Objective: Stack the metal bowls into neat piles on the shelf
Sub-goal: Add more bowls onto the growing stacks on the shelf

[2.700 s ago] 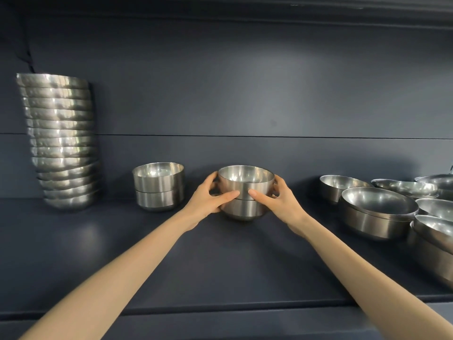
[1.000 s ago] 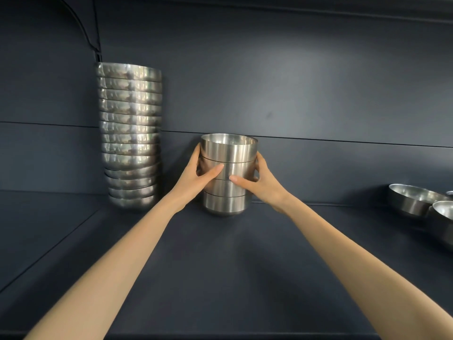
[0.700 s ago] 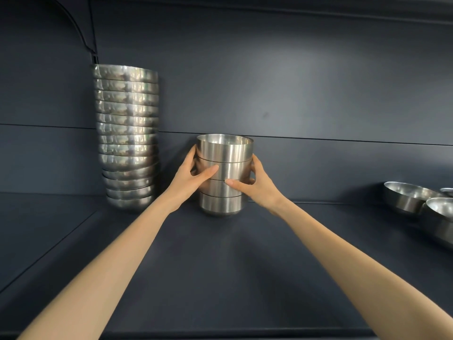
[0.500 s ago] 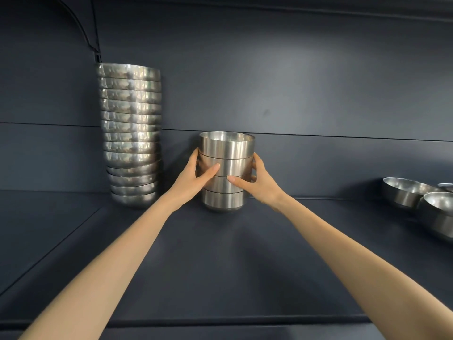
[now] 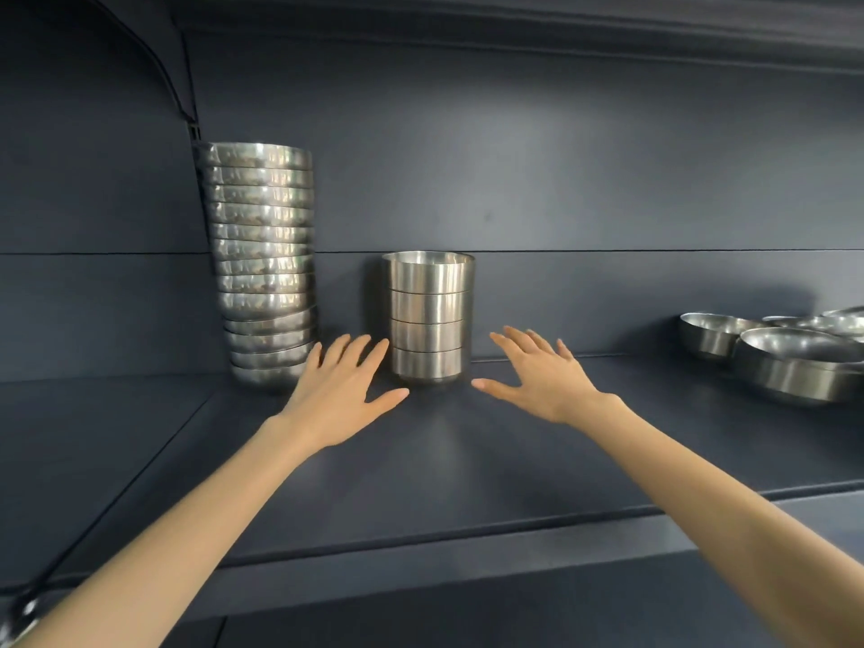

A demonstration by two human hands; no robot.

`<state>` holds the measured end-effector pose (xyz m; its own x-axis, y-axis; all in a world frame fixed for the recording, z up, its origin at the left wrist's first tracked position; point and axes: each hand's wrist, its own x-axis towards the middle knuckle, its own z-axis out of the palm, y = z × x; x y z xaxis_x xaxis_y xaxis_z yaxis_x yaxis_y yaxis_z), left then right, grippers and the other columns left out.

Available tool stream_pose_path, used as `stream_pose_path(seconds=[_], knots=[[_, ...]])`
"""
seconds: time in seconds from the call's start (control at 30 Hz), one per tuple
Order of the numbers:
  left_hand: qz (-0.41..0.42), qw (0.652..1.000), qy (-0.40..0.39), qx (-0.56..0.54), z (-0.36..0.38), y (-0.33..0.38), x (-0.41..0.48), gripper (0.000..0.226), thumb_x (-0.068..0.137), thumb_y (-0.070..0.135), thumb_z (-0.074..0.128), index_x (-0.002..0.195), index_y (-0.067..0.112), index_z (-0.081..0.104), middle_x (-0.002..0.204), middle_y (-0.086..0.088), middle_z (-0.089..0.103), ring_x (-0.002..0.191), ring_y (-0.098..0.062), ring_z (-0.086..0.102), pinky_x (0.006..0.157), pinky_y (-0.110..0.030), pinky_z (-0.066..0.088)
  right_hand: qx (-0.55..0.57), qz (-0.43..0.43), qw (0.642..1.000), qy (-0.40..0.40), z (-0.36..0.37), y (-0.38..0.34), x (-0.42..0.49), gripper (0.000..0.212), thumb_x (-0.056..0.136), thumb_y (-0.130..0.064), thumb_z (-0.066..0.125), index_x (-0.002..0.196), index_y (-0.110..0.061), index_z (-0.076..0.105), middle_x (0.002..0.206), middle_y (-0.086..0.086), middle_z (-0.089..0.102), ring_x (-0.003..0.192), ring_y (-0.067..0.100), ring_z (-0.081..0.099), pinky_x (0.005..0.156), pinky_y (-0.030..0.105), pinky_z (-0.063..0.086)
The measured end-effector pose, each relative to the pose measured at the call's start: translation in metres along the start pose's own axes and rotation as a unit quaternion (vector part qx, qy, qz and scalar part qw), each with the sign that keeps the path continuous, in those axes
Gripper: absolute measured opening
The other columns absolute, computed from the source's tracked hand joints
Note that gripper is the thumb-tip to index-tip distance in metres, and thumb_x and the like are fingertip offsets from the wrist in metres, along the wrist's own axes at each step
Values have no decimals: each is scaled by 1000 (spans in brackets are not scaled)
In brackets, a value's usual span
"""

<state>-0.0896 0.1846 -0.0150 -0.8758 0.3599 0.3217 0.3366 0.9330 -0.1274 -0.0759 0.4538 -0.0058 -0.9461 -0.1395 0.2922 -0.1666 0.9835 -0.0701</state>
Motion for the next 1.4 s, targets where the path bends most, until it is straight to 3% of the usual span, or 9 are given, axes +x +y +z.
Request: stream_pose_path(seconds=[0.07, 0.13, 0.3, 0.43, 0.63, 1.0, 1.17, 1.27, 1.4], knots=[[5, 999, 12, 30, -1, 2, -8, 122, 54, 85, -27, 154, 25, 6, 161, -4, 11, 148, -28, 6, 119, -48, 8, -26, 3, 999, 43, -2, 1, -16, 82, 89, -71, 34, 154, -25, 16, 161, -4, 15, 149, 21, 10, 121, 50, 6], [7, 999, 17, 33, -4, 5, -15, 120, 54, 85, -24, 154, 27, 8, 161, -4, 10, 148, -30, 5, 118, -49, 6, -47, 9, 997, 57, -4, 1, -31, 81, 89, -72, 33, 154, -25, 18, 161, -3, 16, 150, 22, 9, 121, 50, 5], [12, 1000, 23, 17, -13, 18, -30, 130, 47, 84, -36, 154, 27, 10, 162, -5, 9, 148, -32, 5, 117, -50, 4, -46, 44, 998, 5, -10, 7, -60, 90, 86, -76, 30, 156, -28, 0, 164, -2, -6, 150, 25, -9, 119, 53, -2], [-2, 1000, 28, 6, -20, 30, -39, 132, 45, 84, -37, 154, 26, 9, 162, -2, 9, 148, -29, 6, 118, -48, 7, -31, 57, 998, 20, -15, 18, -75, 88, 86, -75, 31, 155, -27, 5, 164, -4, 1, 151, 24, -3, 120, 52, 3], [-39, 998, 36, -16, -31, 54, -54, 110, 61, 79, -13, 154, 25, 10, 162, -2, 8, 148, -28, 8, 118, -45, 10, -18, 65, 997, 42, -29, 45, -92, 87, 87, -74, 32, 155, -27, 6, 163, -5, 1, 151, 23, -1, 119, 51, 4], [-92, 995, 22, -37, -52, 140, -72, 109, 60, 77, -16, 154, 26, 8, 161, 3, 10, 148, -21, 10, 118, -41, 12, -14, 61, 997, 42, -56, 124, -138, 84, 89, -72, 34, 155, -26, 10, 163, -5, 5, 151, 22, 1, 120, 49, 5], [-68, 995, 32, -65, -57, 186, -65, 101, 71, 82, -7, 153, 26, 13, 159, 6, 17, 146, -17, 16, 117, -38, 16, -9, 74, 996, 52, -62, 156, -152, 84, 89, -72, 35, 155, -25, 11, 163, -4, 5, 151, 22, 0, 120, 50, 5], [-34, 995, 35, -83, -59, 210, -46, 83, 85, 74, 13, 154, 26, 12, 160, 7, 15, 146, -14, 14, 118, -36, 15, -9, 87, 993, 74, -66, 175, -160, 83, 89, -71, 34, 155, -24, 14, 163, -4, 7, 151, 21, 0, 120, 49, 5], [17, 992, 35, -117, -62, 242, -9, 74, 92, 65, 21, 154, 26, 11, 160, 6, 14, 147, -16, 12, 118, -36, 14, -17, 113, 985, 126, -76, 204, -166, 80, 90, -69, 37, 153, -24, 19, 162, -2, 13, 150, 22, 4, 119, 50, 5]])
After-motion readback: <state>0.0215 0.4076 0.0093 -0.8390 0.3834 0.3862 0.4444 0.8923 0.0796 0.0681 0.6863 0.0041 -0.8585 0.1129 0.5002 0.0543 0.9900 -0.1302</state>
